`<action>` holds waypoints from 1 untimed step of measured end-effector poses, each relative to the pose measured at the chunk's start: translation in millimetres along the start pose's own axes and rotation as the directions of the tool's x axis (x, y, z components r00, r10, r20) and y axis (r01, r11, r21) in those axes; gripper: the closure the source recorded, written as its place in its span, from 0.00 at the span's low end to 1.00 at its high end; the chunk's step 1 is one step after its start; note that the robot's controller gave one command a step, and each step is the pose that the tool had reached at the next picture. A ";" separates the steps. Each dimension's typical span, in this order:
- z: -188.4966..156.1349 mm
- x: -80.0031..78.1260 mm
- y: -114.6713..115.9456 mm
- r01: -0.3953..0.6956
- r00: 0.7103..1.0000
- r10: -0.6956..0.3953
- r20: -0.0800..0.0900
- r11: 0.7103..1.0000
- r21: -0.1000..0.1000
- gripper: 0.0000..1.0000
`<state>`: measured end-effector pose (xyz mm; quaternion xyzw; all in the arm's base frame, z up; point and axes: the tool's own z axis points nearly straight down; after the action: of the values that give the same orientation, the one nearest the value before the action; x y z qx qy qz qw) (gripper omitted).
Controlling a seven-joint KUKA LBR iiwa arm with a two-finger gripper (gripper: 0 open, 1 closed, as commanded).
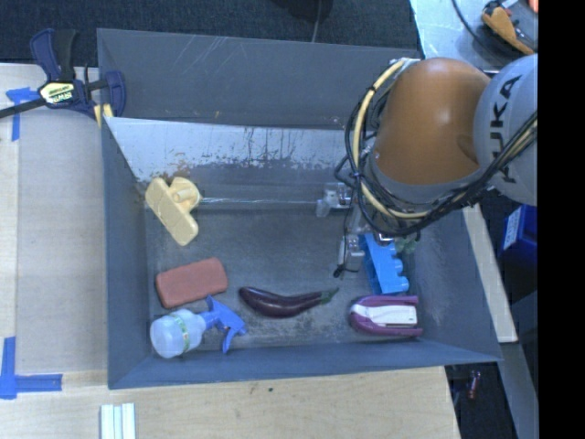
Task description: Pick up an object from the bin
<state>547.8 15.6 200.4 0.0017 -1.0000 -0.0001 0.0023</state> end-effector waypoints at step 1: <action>-4.3 -1.7 -0.1 -0.001 1.000 0.001 0.008 1.000 0.000 0.00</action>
Offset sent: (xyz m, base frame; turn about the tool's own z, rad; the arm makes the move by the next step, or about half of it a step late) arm -0.0351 0.0332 -0.0490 -0.2416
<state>549.6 15.5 204.7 0.0013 -1.0000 -0.0001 -0.0019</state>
